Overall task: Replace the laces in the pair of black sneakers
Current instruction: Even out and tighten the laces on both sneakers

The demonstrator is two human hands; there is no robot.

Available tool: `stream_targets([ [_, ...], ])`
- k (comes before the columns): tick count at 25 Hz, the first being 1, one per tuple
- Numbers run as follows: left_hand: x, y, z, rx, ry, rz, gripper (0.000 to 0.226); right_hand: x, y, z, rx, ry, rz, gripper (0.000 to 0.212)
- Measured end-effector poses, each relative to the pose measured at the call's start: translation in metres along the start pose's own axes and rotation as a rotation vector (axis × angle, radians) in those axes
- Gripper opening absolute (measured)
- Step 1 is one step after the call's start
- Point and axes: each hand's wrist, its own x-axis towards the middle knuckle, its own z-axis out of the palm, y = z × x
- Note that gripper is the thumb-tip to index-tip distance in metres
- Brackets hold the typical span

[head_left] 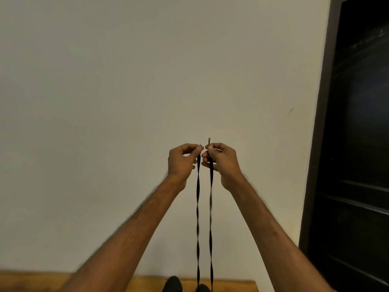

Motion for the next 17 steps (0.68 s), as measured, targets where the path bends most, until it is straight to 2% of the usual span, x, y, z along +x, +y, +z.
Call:
stream_targets([
  [4, -0.002, 0.008, 0.002, -0.052, 0.034, -0.032, 0.015, -0.008, 0.008, 0.002, -0.037, 0.033, 0.036, 0.015],
  [9, 0.0, 0.014, 0.003, -0.031, -0.018, -0.024, 0.017, -0.009, 0.009, 0.0, -0.067, 0.049, 0.003, 0.015],
  [13, -0.004, 0.003, -0.005, -0.023, 0.008, -0.016, 0.016, -0.011, 0.013, -0.009, -0.1, 0.041, -0.025, 0.015],
  [17, -0.018, -0.047, -0.037, -0.122, 0.018, -0.185, 0.017, -0.027, 0.074, -0.053, -0.222, 0.062, 0.069, 0.017],
])
